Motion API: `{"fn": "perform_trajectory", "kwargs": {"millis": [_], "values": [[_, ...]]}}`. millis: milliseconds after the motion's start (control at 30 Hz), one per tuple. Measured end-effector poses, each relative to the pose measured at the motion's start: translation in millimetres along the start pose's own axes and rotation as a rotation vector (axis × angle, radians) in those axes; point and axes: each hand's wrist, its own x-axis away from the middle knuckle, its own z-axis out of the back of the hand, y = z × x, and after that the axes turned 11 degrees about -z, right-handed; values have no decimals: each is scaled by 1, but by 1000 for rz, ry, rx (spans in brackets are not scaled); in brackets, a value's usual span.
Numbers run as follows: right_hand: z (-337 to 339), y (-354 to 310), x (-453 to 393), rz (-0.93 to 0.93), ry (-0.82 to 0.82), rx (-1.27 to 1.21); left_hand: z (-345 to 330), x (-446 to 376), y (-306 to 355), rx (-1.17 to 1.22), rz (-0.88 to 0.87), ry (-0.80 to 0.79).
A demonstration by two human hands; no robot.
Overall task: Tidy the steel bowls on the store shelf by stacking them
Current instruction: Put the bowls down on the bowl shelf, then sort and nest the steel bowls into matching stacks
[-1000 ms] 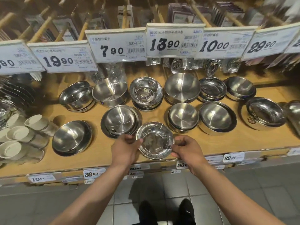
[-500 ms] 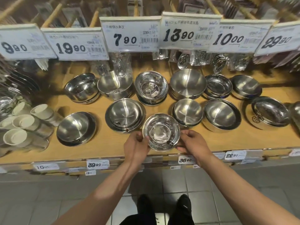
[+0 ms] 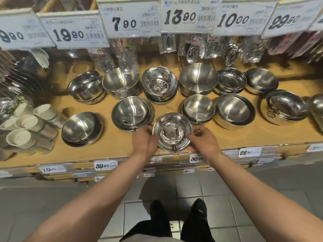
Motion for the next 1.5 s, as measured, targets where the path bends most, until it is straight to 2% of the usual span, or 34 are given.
{"fn": "perform_trajectory", "kwargs": {"millis": [100, 200, 367, 567, 933, 1200, 1300, 1500], "values": [[-3, -2, 2, 106, 112, 179, 1, -7, 5, -125, -48, -46], [-2, -9, 4, 262, 240, 505, 2, -12, 8, -205, -93, -67], [-7, -15, 11, 246, 228, 674, 6, -14, 8, -247, -102, -90], [-2, -15, 17, 305, 195, 529, 9, -12, 5, -212, -152, -106], [0, -18, 18, 345, 166, 615, 14, -3, 2, -188, -219, -116], [3, -13, 20, 318, 146, 538, 15, -2, 3, -185, -227, -148], [11, -11, 24, 276, 152, 469, 28, 3, -5, -81, -178, -140], [44, -23, 41, 236, 179, 266, 85, 10, -32, 49, -36, -8]]}}
